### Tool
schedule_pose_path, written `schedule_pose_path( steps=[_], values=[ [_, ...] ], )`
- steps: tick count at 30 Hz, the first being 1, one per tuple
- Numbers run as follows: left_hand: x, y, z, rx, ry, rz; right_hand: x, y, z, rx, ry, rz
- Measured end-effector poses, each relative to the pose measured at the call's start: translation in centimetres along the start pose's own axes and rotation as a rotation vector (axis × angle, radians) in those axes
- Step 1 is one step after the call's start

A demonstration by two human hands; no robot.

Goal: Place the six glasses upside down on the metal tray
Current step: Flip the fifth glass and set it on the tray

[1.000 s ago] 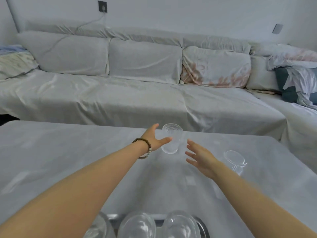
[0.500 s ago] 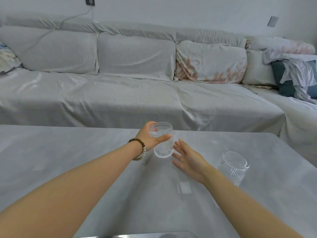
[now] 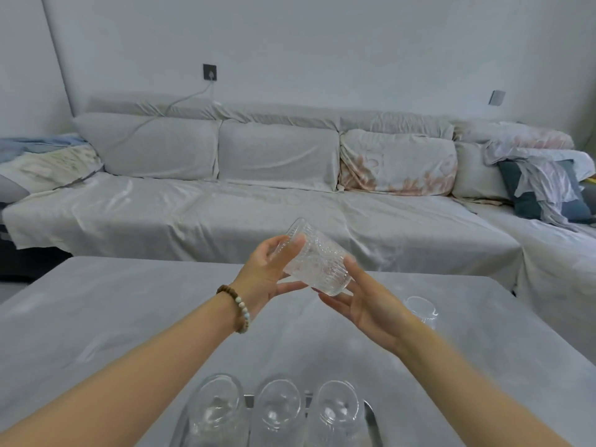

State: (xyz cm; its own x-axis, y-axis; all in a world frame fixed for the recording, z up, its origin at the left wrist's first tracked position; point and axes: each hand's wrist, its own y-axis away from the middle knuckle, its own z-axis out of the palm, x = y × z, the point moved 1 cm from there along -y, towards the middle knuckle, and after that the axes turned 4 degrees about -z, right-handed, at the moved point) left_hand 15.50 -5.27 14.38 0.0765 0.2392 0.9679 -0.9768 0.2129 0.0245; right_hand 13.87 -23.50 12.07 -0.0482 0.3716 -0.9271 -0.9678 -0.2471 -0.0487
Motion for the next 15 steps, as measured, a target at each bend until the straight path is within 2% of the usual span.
schedule_pose_path(
  steps=[4, 9, 15],
  values=[
    [0.9, 5.7, -0.8, 0.027, -0.072, 0.030, -0.8, 4.4, 3.2, 0.008, 0.102, -0.050],
    [-0.3, 11.2, -2.4, 0.011, -0.351, 0.079, -0.8, 9.3, 5.1, 0.038, 0.251, -0.113],
    [-4.4, 15.9, -4.3, -0.034, -0.595, 0.053, 1.0, 13.5, 5.9, 0.113, 0.421, -0.128]
  ],
)
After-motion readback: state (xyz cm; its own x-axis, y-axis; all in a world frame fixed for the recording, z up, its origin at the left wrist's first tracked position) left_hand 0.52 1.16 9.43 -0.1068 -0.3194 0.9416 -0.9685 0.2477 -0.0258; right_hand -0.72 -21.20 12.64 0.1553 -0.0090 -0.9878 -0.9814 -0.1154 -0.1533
